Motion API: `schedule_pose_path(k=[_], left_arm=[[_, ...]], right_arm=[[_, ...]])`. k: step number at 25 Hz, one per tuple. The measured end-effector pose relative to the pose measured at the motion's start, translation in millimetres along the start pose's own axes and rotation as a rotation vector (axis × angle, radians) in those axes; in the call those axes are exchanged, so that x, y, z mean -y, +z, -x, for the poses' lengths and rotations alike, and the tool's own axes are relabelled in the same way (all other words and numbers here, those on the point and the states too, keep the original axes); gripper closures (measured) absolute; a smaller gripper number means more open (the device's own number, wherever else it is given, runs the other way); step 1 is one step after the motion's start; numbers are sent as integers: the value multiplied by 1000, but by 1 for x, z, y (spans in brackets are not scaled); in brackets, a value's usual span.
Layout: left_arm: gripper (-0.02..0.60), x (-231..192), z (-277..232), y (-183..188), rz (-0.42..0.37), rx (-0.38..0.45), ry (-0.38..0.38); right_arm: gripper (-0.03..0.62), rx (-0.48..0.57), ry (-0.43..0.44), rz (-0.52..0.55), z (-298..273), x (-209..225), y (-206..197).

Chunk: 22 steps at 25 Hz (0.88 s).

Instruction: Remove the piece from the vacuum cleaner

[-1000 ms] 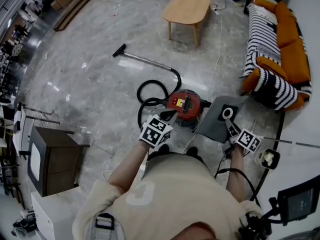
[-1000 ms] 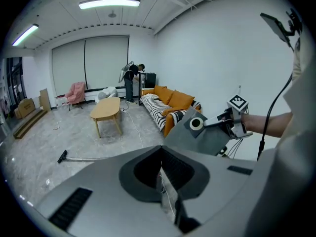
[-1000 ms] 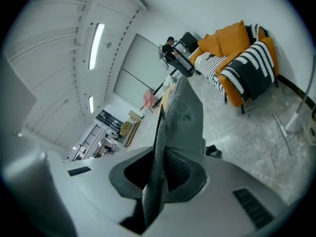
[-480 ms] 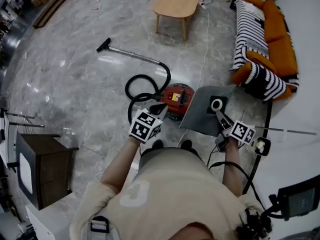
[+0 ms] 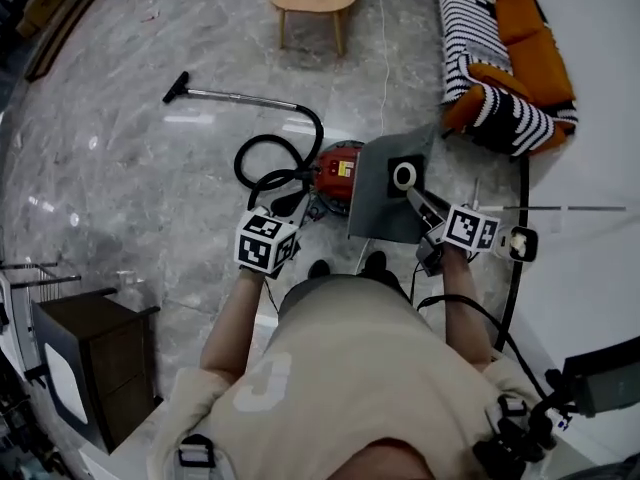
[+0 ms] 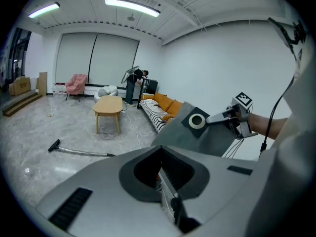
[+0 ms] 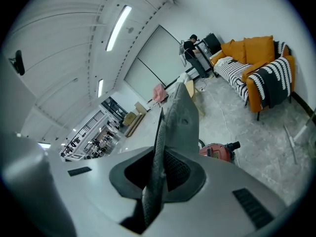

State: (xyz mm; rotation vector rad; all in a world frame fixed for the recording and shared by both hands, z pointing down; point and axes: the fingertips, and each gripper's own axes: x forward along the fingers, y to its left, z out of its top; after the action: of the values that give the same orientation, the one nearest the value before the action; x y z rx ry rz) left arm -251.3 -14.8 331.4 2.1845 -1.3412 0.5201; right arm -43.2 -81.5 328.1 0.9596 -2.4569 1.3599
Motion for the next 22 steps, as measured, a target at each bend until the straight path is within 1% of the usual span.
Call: schedule_pose_path(k=[3, 6, 10, 13, 16, 19, 22], left_arm=[[578, -1, 3, -7, 1, 7, -29], [578, 0, 6, -17, -10, 16, -86], [578, 16, 3, -21, -24, 7, -191], [578, 30, 6, -18, -6, -7, -229], [578, 47, 2, -23, -18, -35, -280], [578, 61, 6, -36, -22, -48, -304], [578, 68, 9, -41, -36, -53, -309]], right_arm=[[562, 3, 0, 26, 0, -17, -7], [562, 16, -29, 45, 5, -32, -25], [562, 32, -92, 44, 29, -46, -44], [562, 16, -108, 33, 44, -60, -45], [562, 25, -147, 7, 62, -59, -54], [562, 28, -175, -20, 74, -53, -72], [562, 51, -169, -37, 82, -51, -81]])
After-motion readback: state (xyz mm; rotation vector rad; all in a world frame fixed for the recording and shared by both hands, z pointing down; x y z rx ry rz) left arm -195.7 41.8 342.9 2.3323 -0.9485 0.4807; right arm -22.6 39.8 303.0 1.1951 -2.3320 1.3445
